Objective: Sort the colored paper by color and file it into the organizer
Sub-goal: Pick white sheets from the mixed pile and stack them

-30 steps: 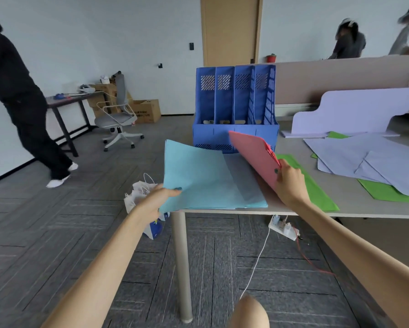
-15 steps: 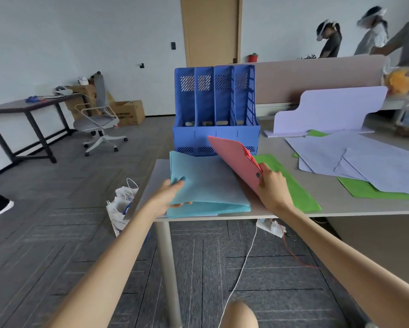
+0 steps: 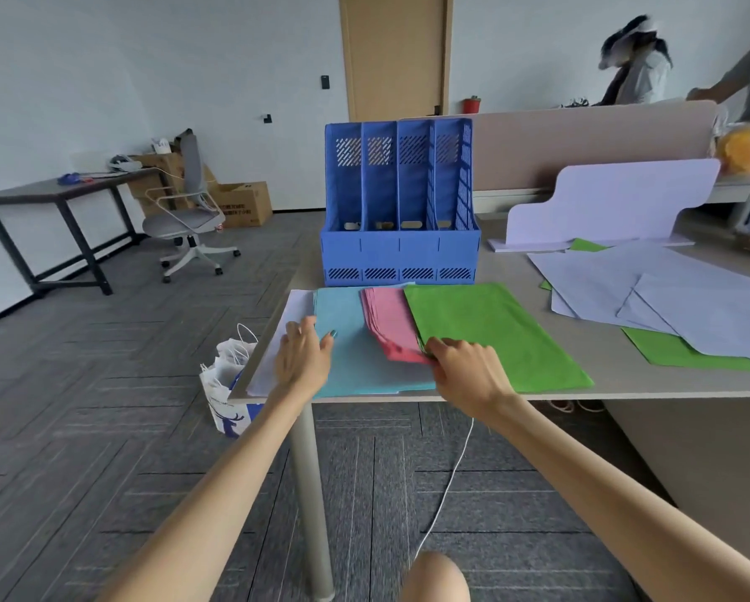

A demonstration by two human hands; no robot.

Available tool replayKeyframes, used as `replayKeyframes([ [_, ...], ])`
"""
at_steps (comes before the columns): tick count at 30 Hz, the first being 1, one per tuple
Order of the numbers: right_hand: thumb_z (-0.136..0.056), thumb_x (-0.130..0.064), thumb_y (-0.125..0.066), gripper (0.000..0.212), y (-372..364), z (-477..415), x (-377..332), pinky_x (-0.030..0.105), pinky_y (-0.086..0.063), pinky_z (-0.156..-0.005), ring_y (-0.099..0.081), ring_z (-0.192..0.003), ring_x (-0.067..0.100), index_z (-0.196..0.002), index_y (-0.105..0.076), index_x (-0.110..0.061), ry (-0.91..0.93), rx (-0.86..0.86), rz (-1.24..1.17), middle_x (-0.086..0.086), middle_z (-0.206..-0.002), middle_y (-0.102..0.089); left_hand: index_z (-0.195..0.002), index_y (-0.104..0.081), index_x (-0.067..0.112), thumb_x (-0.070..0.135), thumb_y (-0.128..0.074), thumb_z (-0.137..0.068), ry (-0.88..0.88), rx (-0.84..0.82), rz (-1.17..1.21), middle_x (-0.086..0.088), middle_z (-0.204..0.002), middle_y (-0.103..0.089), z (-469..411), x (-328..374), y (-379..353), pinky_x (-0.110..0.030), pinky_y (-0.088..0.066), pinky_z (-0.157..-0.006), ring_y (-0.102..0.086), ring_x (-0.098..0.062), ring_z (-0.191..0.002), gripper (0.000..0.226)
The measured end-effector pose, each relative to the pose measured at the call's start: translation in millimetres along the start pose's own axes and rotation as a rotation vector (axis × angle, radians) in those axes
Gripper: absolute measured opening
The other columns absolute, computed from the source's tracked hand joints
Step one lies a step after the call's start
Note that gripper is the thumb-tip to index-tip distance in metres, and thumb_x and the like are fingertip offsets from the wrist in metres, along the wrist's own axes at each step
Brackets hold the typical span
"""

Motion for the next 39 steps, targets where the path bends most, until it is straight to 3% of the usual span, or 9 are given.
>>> replayKeyframes([
  [4,-0.089,-0.032,-0.053,0.033,-6.4,0.4,2.5,0.031,-0.050,-0.074,-0.061,-0.099,0.021,-0.120,-0.054,-0.020,-0.019,-0.064,-0.078,-0.002,-0.116,-0.061,-0.125,-0.054,0.014,0.026,-0.048,-0.098,-0.145,0.005,0.019,-0.010,-0.127,-0.046,1.7,5.3,1.1,-0.038,-0.036,-0.094,-0.040,-0.031,-0.118,0.030],
  [8,-0.085,-0.045,-0.062,0.055,-15.1,1.8,13.1,0.034,-0.048,-0.090,-0.049,-0.119,0.015,-0.132,-0.048,-0.021,0.002,-0.200,-0.212,-0.006,-0.136,-0.046,-0.111,-0.062,0.014,0.019,-0.048,-0.097,-0.321,-0.072,0.184,-0.005,-0.113,-0.054,15.5,24.2,-1.2,-0.031,-0.040,-0.088,-0.051,-0.022,-0.108,0.020],
  [12,-0.080,-0.051,-0.067,0.067,-15.8,8.0,21.7,0.036,-0.042,-0.103,-0.043,-0.126,0.012,-0.135,-0.046,-0.019,0.015,-0.253,-0.378,-0.006,-0.142,-0.040,-0.114,-0.063,0.012,0.015,-0.049,-0.097,-0.471,-0.144,0.212,-0.001,-0.112,-0.058,41.8,52.7,-5.6,-0.018,-0.037,-0.082,-0.056,-0.013,-0.099,0.022],
  [15,-0.088,-0.045,-0.061,0.049,-9.4,10.1,31.5,0.036,-0.045,-0.098,-0.050,-0.121,0.015,-0.129,-0.053,-0.018,-0.018,-0.175,-0.407,-0.006,-0.137,-0.047,-0.116,-0.062,0.012,0.013,-0.050,-0.097,-0.539,-0.177,0.195,0.001,-0.117,-0.060,52.8,69.0,-11.7,-0.012,-0.036,-0.081,-0.056,-0.007,-0.096,0.022],
  [20,-0.091,-0.026,-0.062,0.026,13.2,8.0,63.2,0.031,-0.050,-0.087,-0.061,-0.107,0.015,-0.115,-0.064,-0.017,-0.056,-0.037,-0.422,-0.003,-0.122,-0.061,-0.115,-0.064,0.012,0.016,-0.053,-0.096,-0.569,-0.139,0.210,0.000,-0.115,-0.065,48.4,108.2,-11.6,-0.027,-0.050,-0.085,-0.061,-0.009,-0.091,0.022],
  [23,-0.090,-0.019,-0.062,0.015,24.7,13.5,91.3,0.028,-0.049,-0.073,-0.063,-0.094,0.012,-0.102,-0.069,-0.022,-0.155,0.107,-0.442,-0.008,-0.108,-0.067,-0.115,-0.064,0.010,0.015,-0.053,-0.096,-0.575,-0.109,0.195,0.000,-0.113,-0.066,48.9,139.2,-16.7,-0.007,-0.043,-0.061,-0.051,0.005,-0.063,0.022],
  [25,-0.090,-0.018,-0.060,0.013,25.1,20.9,113.1,0.030,-0.049,-0.071,-0.063,-0.090,0.012,-0.096,-0.070,-0.024,-0.215,0.175,-0.455,-0.010,-0.102,-0.068,-0.114,-0.064,0.009,0.013,-0.054,-0.095,-0.581,-0.103,0.193,-0.002,-0.110,-0.068,51.9,159.0,-29.1,-0.006,-0.036,-0.051,-0.042,0.009,-0.055,0.022],
  [32,-0.088,-0.014,-0.055,0.018,21.3,31.5,214.1,0.034,-0.052,-0.069,-0.066,-0.083,0.019,-0.088,-0.068,-0.025,-0.281,0.205,-0.434,-0.006,-0.086,-0.071,-0.101,-0.068,0.017,0.016,-0.056,-0.095,-0.549,-0.112,0.218,0.009,-0.094,-0.069,47.6,235.8,-83.1,-0.012,-0.026,-0.045,-0.043,0.005,-0.053,0.014],
  [39,-0.084,-0.010,-0.055,0.021,15.3,42.7,313.9,0.037,-0.054,-0.071,-0.064,-0.080,0.019,-0.090,-0.068,-0.025,-0.358,0.179,-0.407,-0.007,-0.083,-0.070,-0.091,-0.068,0.021,0.020,-0.053,-0.094,-0.552,-0.183,0.219,0.007,-0.079,-0.071,29.4,317.4,-126.2,-0.034,-0.053,-0.059,-0.065,-0.014,-0.072,0.015],
])
Point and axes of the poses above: each hand's wrist, its own z-axis away from the middle knuckle, its own y-axis out of the back of the hand, x = y × z, the point moved 3 cm from there along -z, towards the middle knuckle
